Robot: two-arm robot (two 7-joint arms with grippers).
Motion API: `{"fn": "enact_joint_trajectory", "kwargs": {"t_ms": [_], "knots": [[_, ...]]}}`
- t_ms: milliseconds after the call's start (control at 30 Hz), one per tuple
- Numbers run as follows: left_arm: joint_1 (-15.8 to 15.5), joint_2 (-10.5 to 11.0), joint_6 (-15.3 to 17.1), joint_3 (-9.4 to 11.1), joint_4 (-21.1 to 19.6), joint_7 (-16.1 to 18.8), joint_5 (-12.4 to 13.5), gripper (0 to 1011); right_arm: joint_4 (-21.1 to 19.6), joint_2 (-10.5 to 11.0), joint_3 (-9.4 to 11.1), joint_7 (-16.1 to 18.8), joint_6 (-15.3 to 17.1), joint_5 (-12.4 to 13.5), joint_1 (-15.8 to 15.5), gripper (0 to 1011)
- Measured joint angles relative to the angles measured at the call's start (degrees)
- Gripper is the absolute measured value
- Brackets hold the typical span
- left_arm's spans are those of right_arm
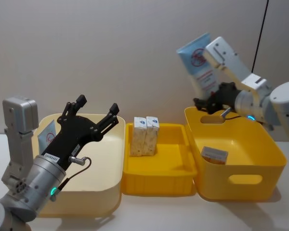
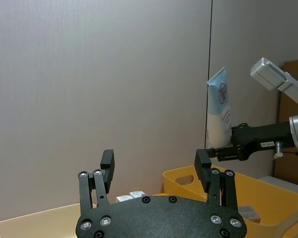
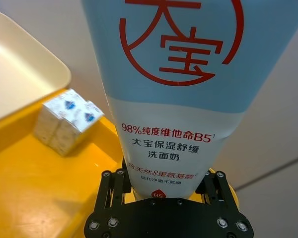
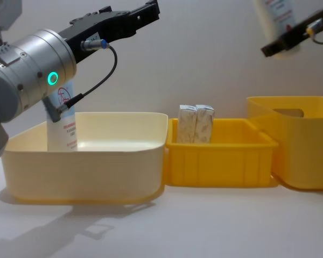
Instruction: Bimanual collaborative sorting of washing and personal care products
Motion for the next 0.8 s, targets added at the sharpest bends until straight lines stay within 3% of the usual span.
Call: {"fn": "enact_joint_trajectory", "kwargs": {"t_ms": [200, 433, 800], "knots": [[0.0, 0.0, 0.0, 0.0, 0.0, 0.0, 0.0, 1003, 0.42, 0.67, 1.66, -1.96, 2.75, -0.39, -0.12, 652], [0.0, 0.0, 0.0, 0.0, 0.0, 0.0, -0.01, 1003, 4.48, 1.19, 3.46, -3.42, 6.05, -0.87, 1.08, 652], [0.0, 0.0, 0.0, 0.0, 0.0, 0.0, 0.0, 1003, 9.14, 1.33, 4.75, -4.24, 8.18, -1.26, 2.66, 652]]}}
